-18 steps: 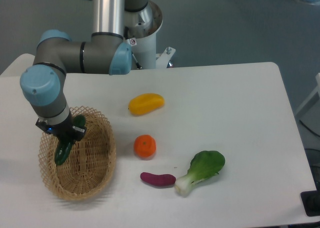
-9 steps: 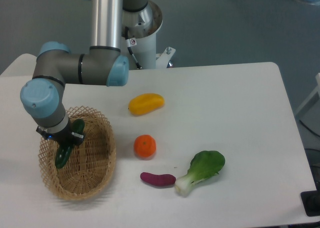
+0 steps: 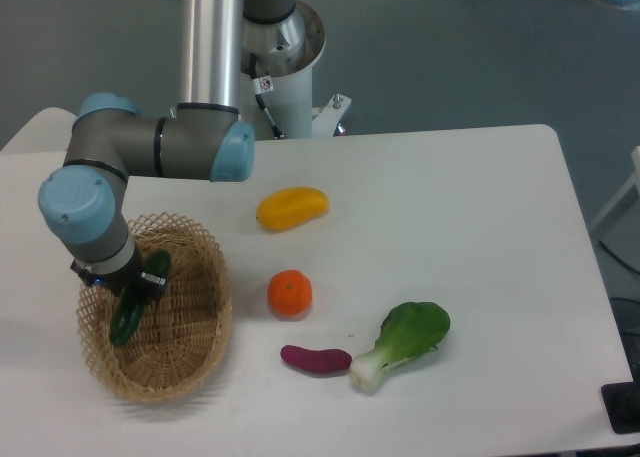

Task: Place the cucumber in the basket
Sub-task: 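Lower the cucumber into the basket and open the gripper, then lift the gripper out of the basket and move toward the orange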

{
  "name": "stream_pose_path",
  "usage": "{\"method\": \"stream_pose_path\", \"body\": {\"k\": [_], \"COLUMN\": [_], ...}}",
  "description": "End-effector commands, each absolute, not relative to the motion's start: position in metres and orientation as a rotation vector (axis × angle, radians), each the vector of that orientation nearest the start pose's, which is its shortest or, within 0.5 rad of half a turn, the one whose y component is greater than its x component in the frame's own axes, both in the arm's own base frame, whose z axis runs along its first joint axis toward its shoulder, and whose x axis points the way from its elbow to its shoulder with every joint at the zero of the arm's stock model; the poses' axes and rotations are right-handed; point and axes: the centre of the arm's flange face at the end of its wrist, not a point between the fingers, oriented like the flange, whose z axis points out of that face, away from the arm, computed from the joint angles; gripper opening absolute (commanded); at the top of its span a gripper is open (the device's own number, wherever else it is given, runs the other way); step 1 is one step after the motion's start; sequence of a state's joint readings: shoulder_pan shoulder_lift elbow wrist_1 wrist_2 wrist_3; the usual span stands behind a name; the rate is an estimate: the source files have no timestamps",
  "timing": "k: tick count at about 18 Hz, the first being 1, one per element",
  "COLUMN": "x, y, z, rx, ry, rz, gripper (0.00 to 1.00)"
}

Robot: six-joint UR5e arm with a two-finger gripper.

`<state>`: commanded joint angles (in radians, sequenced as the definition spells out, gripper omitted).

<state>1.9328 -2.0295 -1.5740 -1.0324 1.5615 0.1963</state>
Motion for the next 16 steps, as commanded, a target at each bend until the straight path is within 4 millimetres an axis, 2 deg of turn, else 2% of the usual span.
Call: {"method": "stream_pose_path", "body": {"k": [3, 6, 10, 13, 16], "x": [-0.133, -0.181, -0.244, -0.292, -0.325], "y": [0.657, 0.642, 0.603, 0.563, 0.526], "z": [0.305, 0.336, 0.369, 0.384, 0.39], "rx": [-3.016, -3.022, -3.02, -3.059, -3.083], "ry": [-0.201, -0.088, 0.069, 0.199, 0.403], "rz": [0.09, 0.28, 0.344, 0.348, 0.337], "gripper": [1.0, 1.0, 1.0, 1.0, 1.0]}}
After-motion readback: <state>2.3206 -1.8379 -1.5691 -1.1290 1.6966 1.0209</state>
